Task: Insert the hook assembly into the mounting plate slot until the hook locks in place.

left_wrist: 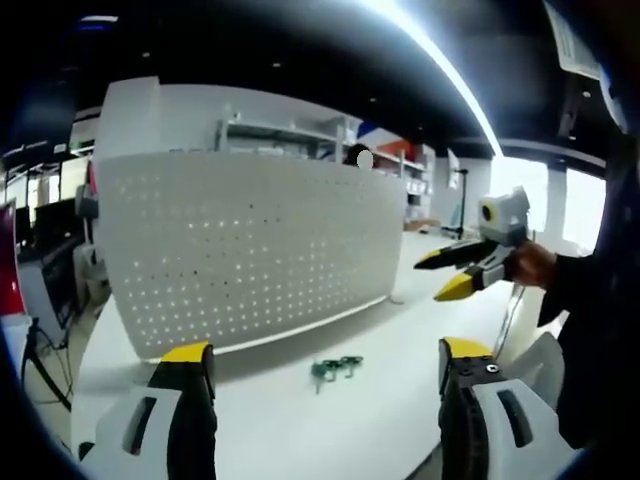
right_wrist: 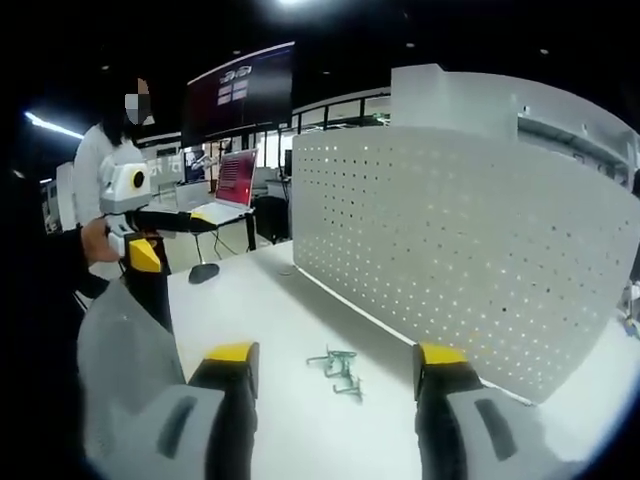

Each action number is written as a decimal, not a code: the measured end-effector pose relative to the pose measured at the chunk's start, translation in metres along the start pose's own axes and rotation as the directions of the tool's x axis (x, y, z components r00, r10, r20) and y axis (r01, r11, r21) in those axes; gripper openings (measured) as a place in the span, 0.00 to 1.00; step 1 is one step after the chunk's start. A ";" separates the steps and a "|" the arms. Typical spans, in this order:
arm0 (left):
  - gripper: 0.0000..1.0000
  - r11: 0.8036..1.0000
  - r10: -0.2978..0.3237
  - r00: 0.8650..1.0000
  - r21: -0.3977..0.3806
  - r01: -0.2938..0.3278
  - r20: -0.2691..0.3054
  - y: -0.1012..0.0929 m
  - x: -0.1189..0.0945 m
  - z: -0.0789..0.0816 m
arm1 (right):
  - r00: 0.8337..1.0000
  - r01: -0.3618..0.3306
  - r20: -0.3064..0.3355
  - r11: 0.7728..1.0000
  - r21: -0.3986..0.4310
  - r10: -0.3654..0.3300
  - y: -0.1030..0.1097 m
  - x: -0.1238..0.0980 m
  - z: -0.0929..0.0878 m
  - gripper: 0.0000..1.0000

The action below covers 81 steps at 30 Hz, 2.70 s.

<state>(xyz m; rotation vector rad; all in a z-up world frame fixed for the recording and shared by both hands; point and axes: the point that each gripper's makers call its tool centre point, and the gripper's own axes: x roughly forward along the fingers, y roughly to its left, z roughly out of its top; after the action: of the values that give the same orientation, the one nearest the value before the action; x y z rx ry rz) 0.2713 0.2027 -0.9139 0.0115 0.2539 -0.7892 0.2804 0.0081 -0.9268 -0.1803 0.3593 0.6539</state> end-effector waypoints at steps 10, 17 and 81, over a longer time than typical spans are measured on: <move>0.93 1.000 -0.011 1.000 -0.010 0.011 -0.002 -0.006 0.002 -0.006 | 0.999 -0.025 -0.021 1.000 -0.018 0.024 0.002 0.016 -0.002 0.48; 0.93 1.000 -0.021 1.000 -0.003 0.020 -0.008 -0.010 0.003 -0.008 | 0.997 -0.062 -0.055 0.996 -0.057 0.059 0.008 0.038 -0.004 0.39; 0.92 0.999 -0.037 0.999 -0.034 0.035 -0.036 -0.018 0.008 -0.022 | 0.884 -0.277 -0.436 0.940 -0.201 0.167 0.018 0.195 -0.106 0.03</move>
<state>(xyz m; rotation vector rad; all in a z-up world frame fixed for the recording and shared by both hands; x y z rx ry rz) 0.2591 0.1863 -0.9359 -0.0094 0.3029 -0.8211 0.3840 0.1022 -1.0998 -0.5390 0.7126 0.8943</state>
